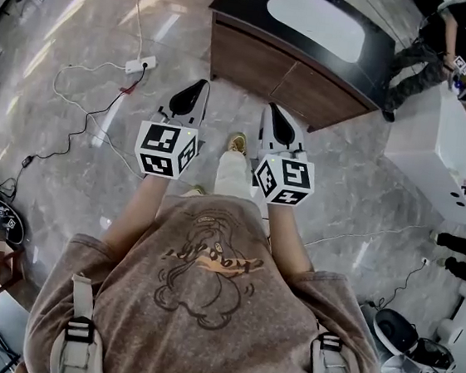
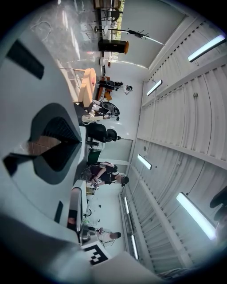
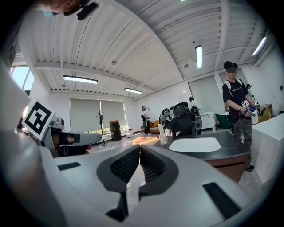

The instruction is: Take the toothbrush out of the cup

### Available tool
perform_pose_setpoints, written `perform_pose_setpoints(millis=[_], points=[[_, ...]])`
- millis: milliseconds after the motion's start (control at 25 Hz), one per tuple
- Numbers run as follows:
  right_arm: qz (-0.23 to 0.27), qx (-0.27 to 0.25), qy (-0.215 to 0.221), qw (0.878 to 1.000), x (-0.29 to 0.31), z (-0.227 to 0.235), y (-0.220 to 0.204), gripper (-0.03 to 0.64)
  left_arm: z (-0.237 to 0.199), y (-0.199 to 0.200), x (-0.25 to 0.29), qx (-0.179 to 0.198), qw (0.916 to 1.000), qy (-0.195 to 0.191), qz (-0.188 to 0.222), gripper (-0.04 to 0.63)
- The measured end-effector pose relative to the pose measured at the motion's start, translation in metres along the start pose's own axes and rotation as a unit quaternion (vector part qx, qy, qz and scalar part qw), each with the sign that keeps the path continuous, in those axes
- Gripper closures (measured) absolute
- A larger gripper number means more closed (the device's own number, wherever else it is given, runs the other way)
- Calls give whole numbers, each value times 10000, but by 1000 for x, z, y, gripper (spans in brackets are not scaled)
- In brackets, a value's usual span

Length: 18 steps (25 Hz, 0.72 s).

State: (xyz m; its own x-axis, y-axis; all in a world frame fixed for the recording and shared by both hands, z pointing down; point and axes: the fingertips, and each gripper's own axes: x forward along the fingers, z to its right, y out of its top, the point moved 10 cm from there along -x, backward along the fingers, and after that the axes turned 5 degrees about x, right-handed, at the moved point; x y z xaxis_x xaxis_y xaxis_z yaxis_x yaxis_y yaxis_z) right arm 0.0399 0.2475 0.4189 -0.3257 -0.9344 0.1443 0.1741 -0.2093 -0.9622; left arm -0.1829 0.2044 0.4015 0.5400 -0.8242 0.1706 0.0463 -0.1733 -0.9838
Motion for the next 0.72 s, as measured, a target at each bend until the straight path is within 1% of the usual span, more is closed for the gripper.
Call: perform_pose_setpoints(millis=[520, 720], points=[[-10, 16, 126, 9999, 84, 50, 27, 600, -23, 12, 88, -56, 10000, -44, -59, 578], [-1, 69, 176, 9998, 117, 69, 38, 598, -37, 22, 121, -60, 10000, 27, -67, 578]])
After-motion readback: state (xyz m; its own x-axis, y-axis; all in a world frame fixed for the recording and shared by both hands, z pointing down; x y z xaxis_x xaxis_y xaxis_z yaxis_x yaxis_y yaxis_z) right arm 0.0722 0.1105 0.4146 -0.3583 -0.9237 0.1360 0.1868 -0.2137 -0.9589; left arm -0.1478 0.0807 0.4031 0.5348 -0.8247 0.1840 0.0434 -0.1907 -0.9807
